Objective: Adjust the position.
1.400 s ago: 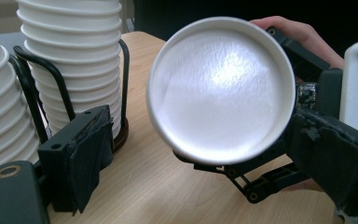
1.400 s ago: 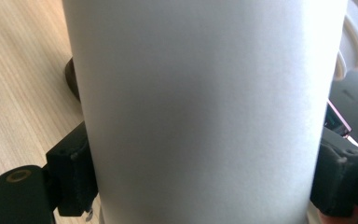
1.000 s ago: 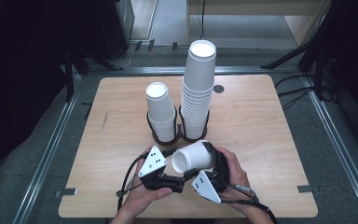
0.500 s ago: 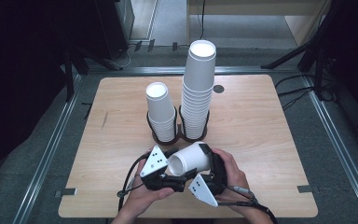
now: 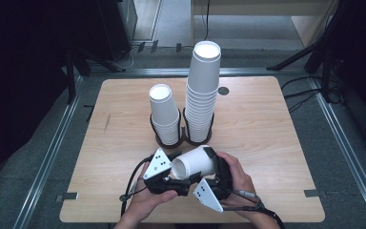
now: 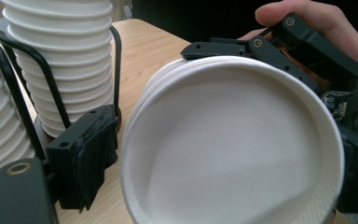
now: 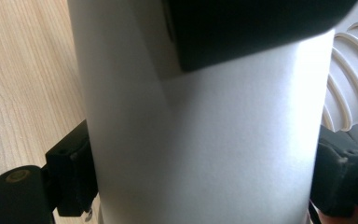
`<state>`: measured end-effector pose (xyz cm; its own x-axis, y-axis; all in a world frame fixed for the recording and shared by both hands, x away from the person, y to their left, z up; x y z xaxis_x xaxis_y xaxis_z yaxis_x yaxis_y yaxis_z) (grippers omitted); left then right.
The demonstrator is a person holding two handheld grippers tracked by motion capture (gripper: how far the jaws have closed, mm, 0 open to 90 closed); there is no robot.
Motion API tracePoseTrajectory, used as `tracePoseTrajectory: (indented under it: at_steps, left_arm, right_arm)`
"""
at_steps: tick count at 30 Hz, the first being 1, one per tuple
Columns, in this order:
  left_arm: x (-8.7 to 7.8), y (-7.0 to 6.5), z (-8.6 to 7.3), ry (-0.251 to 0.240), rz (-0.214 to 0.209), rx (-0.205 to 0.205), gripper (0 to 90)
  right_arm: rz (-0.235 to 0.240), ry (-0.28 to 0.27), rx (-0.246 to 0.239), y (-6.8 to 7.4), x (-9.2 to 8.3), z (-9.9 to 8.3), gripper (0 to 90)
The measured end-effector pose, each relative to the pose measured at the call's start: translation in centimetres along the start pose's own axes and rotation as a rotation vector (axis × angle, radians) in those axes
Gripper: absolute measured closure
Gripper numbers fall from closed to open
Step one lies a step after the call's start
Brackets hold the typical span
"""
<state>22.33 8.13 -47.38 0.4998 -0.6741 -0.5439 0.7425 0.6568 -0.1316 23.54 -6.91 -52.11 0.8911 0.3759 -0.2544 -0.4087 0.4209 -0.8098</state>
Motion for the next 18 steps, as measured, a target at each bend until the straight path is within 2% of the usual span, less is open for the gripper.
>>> tracePoseTrajectory:
  at_steps: [3,5,15,18]
  left_arm:
    - [0.02,-0.13,0.0,-0.007,-0.002,0.008,18.0]
    - [0.05,-0.08,0.01,-0.01,0.014,0.006,17.7]
    - [-0.1,0.02,-0.19,-0.019,-0.001,0.002,19.2]
    - [-0.06,0.15,-0.3,-0.015,-0.009,-0.009,20.0]
  right_arm:
    - [0.004,0.001,0.003,0.03,0.0,-0.04,13.3]
    - [0.001,0.005,-0.004,-0.06,0.03,-0.11,13.2]
    - [0.012,-0.005,-0.003,-0.04,-0.04,-0.13,12.1]
    - [0.034,-0.004,0.022,0.01,0.02,-0.1,10.4]
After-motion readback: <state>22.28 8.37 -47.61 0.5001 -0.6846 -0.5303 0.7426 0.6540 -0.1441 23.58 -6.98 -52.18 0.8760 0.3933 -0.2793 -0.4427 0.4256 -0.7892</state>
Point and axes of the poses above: each handheld gripper's, and its own axes: x roughly forward along the jaws, z roughly out of its top, y roughly to its left, the point moved 3 cm from there along x, roughly forward along the jaws, and after that the axes turned 12 degrees about y, right-handed, at the moved point
